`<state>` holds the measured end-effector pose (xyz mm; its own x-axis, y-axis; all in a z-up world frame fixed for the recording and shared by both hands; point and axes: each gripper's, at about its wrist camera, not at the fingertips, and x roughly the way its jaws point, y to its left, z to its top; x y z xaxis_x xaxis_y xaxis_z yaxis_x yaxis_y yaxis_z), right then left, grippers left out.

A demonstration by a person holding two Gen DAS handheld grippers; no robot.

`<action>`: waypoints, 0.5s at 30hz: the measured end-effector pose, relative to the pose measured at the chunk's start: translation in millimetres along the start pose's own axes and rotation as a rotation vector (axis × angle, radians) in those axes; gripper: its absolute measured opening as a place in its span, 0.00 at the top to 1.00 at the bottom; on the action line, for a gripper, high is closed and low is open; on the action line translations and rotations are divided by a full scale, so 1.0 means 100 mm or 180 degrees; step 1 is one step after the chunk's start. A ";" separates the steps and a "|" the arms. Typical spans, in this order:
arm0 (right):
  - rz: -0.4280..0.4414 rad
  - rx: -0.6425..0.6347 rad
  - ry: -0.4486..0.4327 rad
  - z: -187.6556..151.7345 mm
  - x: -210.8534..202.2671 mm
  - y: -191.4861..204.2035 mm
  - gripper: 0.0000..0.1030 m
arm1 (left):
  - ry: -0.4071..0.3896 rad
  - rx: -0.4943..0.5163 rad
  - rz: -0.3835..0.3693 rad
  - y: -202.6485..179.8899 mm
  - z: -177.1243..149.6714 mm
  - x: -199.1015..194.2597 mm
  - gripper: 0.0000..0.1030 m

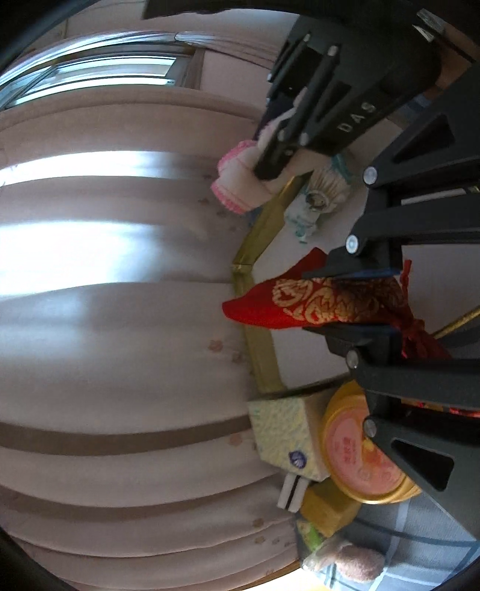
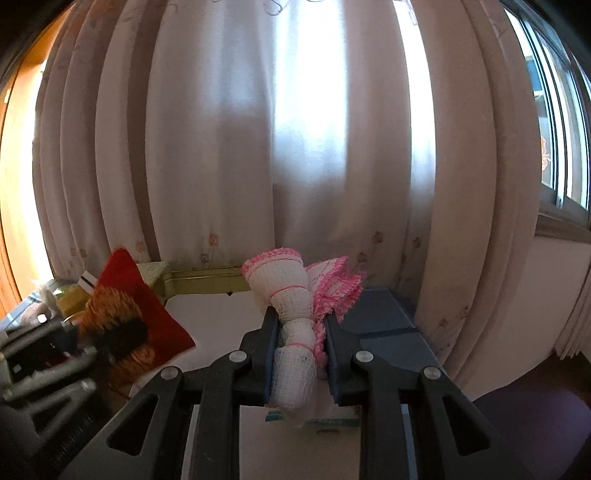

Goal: Organize soft objects
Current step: 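Lift and carry the pouch and pink-trimmed towel over the gold tray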

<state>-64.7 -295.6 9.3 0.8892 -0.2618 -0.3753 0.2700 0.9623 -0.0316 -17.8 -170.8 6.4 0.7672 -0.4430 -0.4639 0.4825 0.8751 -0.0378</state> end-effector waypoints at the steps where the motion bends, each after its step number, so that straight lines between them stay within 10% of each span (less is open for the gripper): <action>1: 0.0006 0.0008 0.0017 0.00 0.01 -0.01 0.75 | 0.0017 -0.0008 -0.0001 0.00 -0.01 0.01 0.84; 15: 0.0478 -0.0128 0.0408 0.05 0.32 0.08 0.75 | 0.0104 0.0035 -0.0062 -0.08 -0.01 0.07 0.84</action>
<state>-32.5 -297.0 1.6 0.8634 -0.1061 -0.4933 0.1206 0.9927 -0.0024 -16.6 -180.9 2.9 0.7435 -0.4530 -0.4920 0.5019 0.8641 -0.0373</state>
